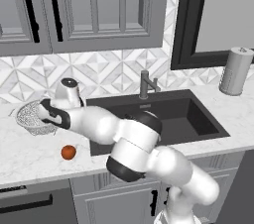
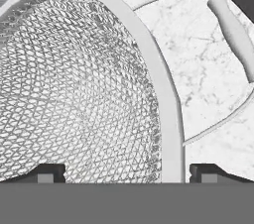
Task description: Put the colander in the sink, put the orange in the colander, and turn on the sink faucet and pour water over the colander.
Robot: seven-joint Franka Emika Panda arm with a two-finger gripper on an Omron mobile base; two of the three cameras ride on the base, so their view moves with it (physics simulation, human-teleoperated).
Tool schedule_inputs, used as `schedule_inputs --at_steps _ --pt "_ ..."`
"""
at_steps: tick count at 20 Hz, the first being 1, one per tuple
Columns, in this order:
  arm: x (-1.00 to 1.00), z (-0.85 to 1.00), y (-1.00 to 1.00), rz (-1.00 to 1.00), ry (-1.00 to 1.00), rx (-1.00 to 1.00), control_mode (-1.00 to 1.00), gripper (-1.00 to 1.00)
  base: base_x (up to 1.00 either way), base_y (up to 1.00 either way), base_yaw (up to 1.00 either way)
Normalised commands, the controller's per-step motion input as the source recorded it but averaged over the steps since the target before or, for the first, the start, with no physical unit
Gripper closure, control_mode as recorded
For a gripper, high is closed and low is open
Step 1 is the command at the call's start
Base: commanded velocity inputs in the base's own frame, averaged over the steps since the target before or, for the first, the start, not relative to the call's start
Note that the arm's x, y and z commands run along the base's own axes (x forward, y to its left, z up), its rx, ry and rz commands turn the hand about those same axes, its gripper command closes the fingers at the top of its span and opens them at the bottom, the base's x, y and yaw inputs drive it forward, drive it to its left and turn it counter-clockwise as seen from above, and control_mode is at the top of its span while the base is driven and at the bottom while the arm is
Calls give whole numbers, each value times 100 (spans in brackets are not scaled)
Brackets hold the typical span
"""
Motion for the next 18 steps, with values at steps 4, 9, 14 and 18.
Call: schedule_inputs --at_steps 4,9,14,18 --pt "6 -10 31 0 0 -3 -100 -100 0 0 0" --pt "-30 -70 1 -9 0 -12 -100 -100 0 0 0" --pt "-42 -84 -2 -15 0 -12 -100 100 0 0 0" --pt "-10 -55 -1 -15 0 -8 -100 100 0 0 0"
